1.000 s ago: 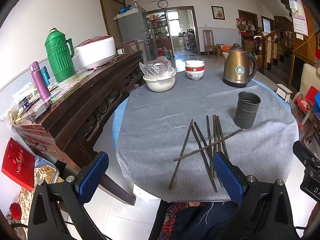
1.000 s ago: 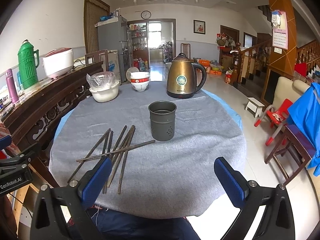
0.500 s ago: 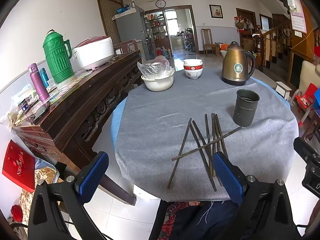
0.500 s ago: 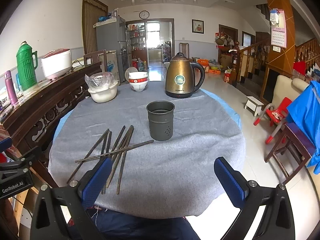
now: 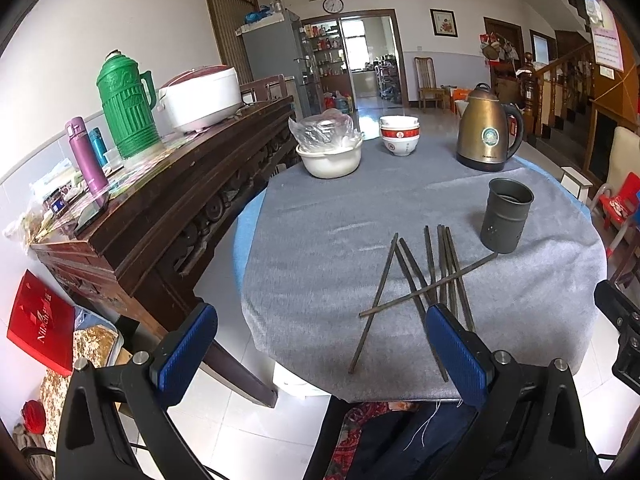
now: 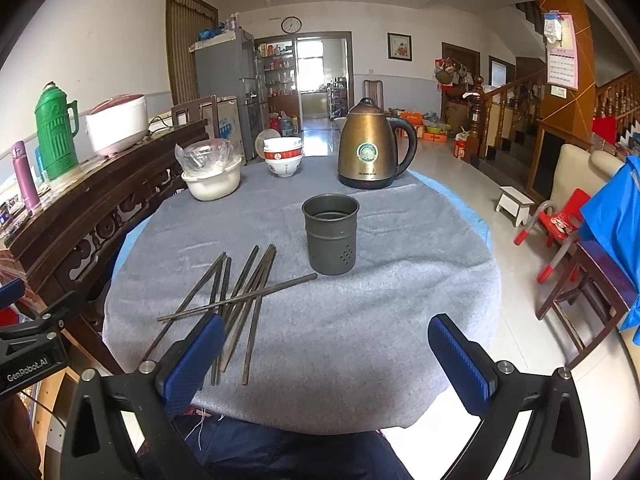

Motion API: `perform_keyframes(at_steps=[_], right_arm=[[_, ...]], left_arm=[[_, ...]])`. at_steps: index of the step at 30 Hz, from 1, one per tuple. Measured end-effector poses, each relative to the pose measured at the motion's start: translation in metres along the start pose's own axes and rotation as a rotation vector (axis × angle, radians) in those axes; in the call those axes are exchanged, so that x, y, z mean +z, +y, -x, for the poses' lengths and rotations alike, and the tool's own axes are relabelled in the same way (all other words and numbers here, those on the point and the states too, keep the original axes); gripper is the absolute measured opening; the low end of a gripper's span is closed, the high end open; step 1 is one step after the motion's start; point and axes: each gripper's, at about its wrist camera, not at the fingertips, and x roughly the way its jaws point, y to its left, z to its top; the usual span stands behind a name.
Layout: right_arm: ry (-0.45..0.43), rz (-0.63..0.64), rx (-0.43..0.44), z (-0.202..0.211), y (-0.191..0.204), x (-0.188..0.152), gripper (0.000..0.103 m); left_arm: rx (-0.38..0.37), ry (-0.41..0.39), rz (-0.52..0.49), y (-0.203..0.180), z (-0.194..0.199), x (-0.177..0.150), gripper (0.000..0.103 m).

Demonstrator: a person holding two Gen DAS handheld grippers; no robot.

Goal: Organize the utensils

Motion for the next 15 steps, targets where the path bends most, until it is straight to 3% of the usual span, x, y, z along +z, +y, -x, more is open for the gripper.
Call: perform_keyframes(at_steps=[15], right_arm=[[0.084, -0.011, 0.043, -0.036, 0.005, 0.002, 0.103]], left_arm=[[-0.006, 0.078, 0.015, 0.000, -0.031, -0.007, 0.103]])
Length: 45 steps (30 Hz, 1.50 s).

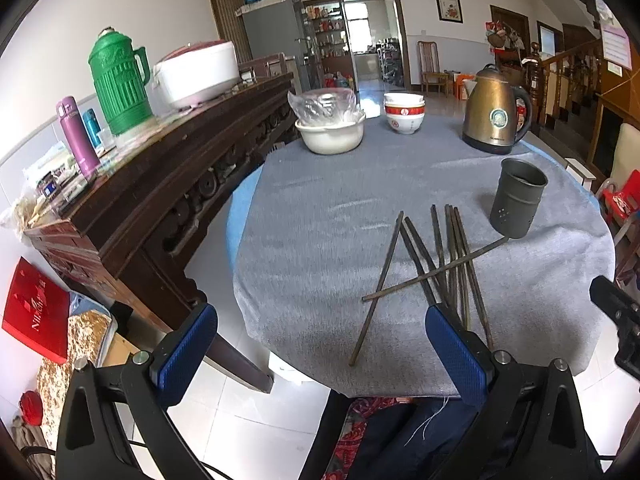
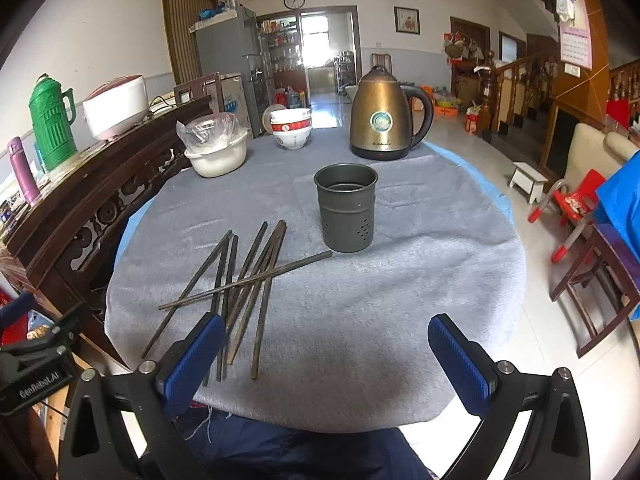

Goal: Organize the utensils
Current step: 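Move both grippers down toward the dark chopsticks beside the grey cup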

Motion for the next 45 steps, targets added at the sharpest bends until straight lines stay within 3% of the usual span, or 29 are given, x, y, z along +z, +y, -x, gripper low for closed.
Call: perform_keyframes(at_steps=[13, 26, 36, 45], right_arm=[[0.105, -0.063, 0.054, -0.059, -0.003, 0.022, 0.103], [0.216, -0.165, 0.141, -0.122, 0.006, 0.052, 0.103], [0.353, -0.292, 0.141, -0.185, 0.011, 0.058, 0.075], [0.458, -0.499, 0.125, -0.230, -0.002, 0.051, 0.058]], left_arm=[[-0.024, 0.109, 0.015, -0.005, -0.057, 0.003, 0.103], [-0.053, 0.163, 0.009, -0.010, -0.105, 0.018, 0.103], [-0.056, 0.184, 0.022, 0.002, -0.137, 0.031, 0.103], [-0.068, 0.197, 0.030, 0.013, -0.154, 0.038, 0.103]])
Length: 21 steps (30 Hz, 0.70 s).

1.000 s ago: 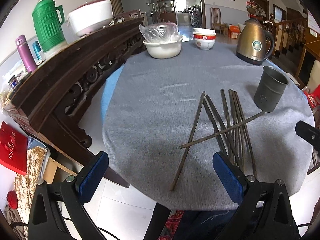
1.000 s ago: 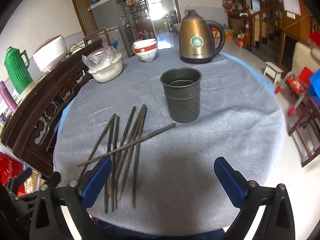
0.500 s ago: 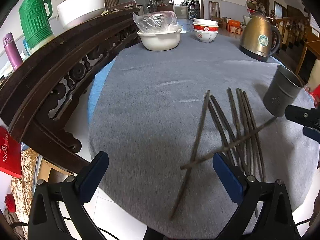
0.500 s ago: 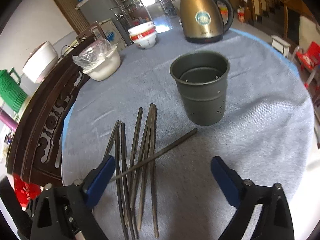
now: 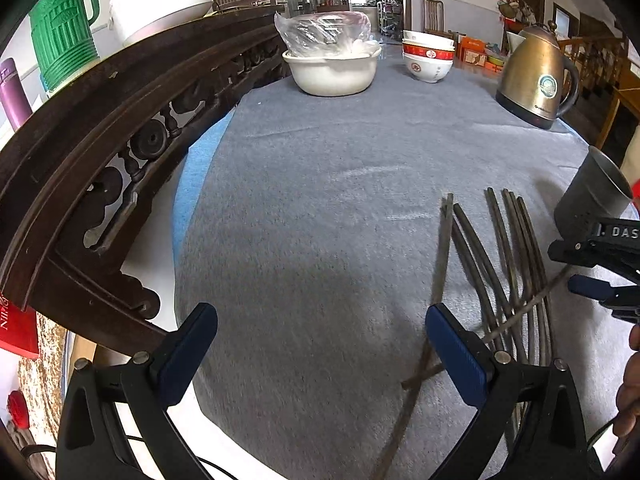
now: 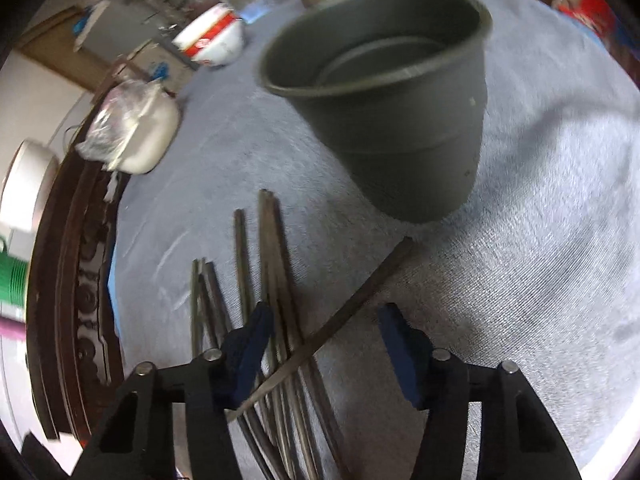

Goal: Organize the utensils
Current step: 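Move both grippers down toward the dark chopsticks beside the grey cup, then close the right gripper on one dark chopstick while the left gripper closes on another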

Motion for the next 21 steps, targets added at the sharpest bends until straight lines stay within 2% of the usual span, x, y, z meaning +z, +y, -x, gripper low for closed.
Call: perform_keyframes(at_steps=[5, 8, 11, 15, 21], right_arm=[[-0.013, -0.053, 0.000, 0.000, -0.002, 0.001, 0.056], [-0.029, -0.095, -0.001, 0.003, -0.010, 0.000, 0.041], [-0.039, -0.121, 0.006, 0.004, -0.016, -0.002, 0.031], [-0.059, -0.098, -0.002, 0.005, -0.018, -0.004, 0.018], [-0.070, -0.072, 0.035, 0.010, -0.031, -0.007, 0.013]], left_arm=[[-0.004, 0.003, 0.003, 0.007, -0.005, 0.003, 0.103], [-0.022, -0.007, 0.008, 0.014, -0.004, 0.006, 0.103], [-0.089, 0.019, 0.014, 0.022, -0.008, 0.011, 0.103], [-0.197, 0.105, 0.041, 0.032, -0.021, 0.019, 0.103], [-0.291, 0.166, 0.054, 0.041, -0.032, 0.035, 0.102]])
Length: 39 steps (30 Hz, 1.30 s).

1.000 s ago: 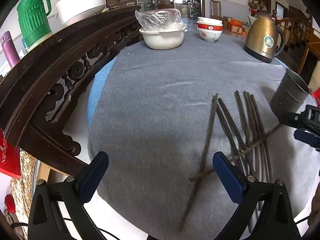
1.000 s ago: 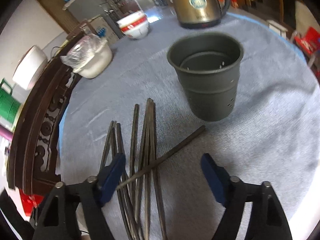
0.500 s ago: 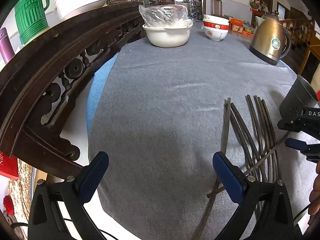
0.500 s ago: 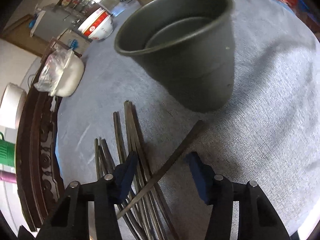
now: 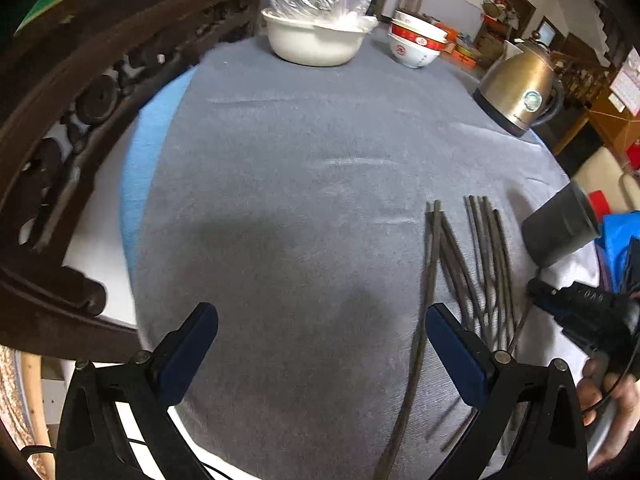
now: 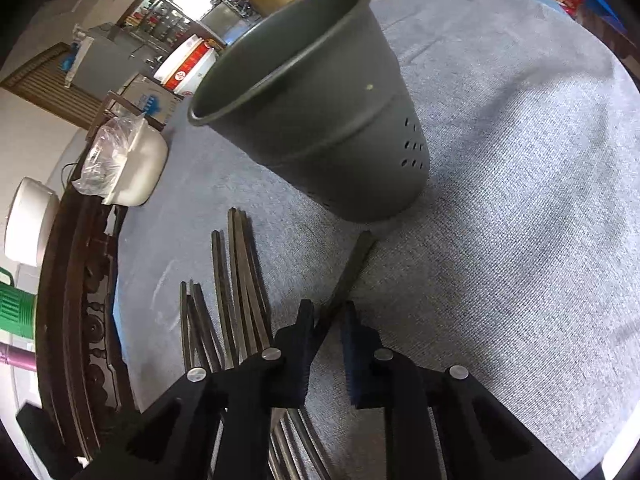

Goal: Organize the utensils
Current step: 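Close the right gripper on one dark chopstick while the left gripper closes on another, then lift both held chopsticks upright and carry them over the grey cup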

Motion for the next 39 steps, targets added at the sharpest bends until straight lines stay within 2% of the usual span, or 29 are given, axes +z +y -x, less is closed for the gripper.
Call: perform_keyframes(at_steps=[1, 5, 8, 10, 14, 16, 19, 21, 24, 25, 26, 28, 33, 39], right_arm=[[0.000, 0.002, 0.006, 0.002, -0.004, -0.001, 0.011], [-0.002, 0.006, 0.005, 0.011, -0.016, -0.005, 0.007], [-0.002, -0.006, 0.012, 0.017, -0.027, -0.005, 0.007], [-0.003, -0.009, 0.012, 0.020, -0.032, -0.003, 0.007], [0.010, -0.010, 0.023, 0.023, -0.041, -0.001, 0.007], [0.016, -0.009, 0.026, 0.025, -0.047, 0.000, 0.007], [0.042, 0.005, 0.034, 0.025, -0.050, 0.004, 0.010], [0.065, 0.030, 0.025, 0.024, -0.048, 0.005, 0.010], [0.067, 0.100, -0.009, 0.023, -0.039, 0.005, 0.012], [0.063, 0.131, -0.015, 0.022, -0.034, 0.004, 0.012], [0.061, 0.162, -0.017, 0.021, -0.032, 0.004, 0.012], [0.063, 0.193, -0.010, 0.024, -0.033, 0.003, 0.008], [0.060, 0.216, 0.052, 0.035, -0.039, 0.001, 0.008], [0.042, 0.263, 0.205, 0.064, -0.032, 0.003, 0.008]], left_arm=[[-0.025, 0.020, -0.004, -0.002, -0.002, 0.004, 0.101], [-0.120, 0.092, -0.007, -0.010, -0.015, 0.017, 0.086], [-0.145, 0.146, -0.030, -0.026, -0.028, 0.022, 0.067], [-0.155, 0.175, -0.079, -0.042, -0.039, 0.026, 0.067], [-0.143, 0.226, -0.091, -0.055, -0.060, 0.034, 0.066], [-0.122, 0.238, -0.085, -0.056, -0.069, 0.038, 0.060], [-0.114, 0.231, -0.097, -0.060, -0.073, 0.045, 0.058], [-0.110, 0.232, -0.104, -0.063, -0.074, 0.047, 0.052], [-0.099, 0.223, -0.118, -0.068, -0.077, 0.050, 0.034], [-0.105, 0.228, -0.120, -0.070, -0.078, 0.049, 0.021], [-0.112, 0.231, -0.116, -0.072, -0.080, 0.050, 0.014], [-0.126, 0.233, -0.107, -0.073, -0.082, 0.049, 0.007], [-0.135, 0.202, -0.057, -0.065, -0.077, 0.049, 0.006], [-0.125, 0.081, -0.038, -0.065, -0.032, 0.050, 0.005]])
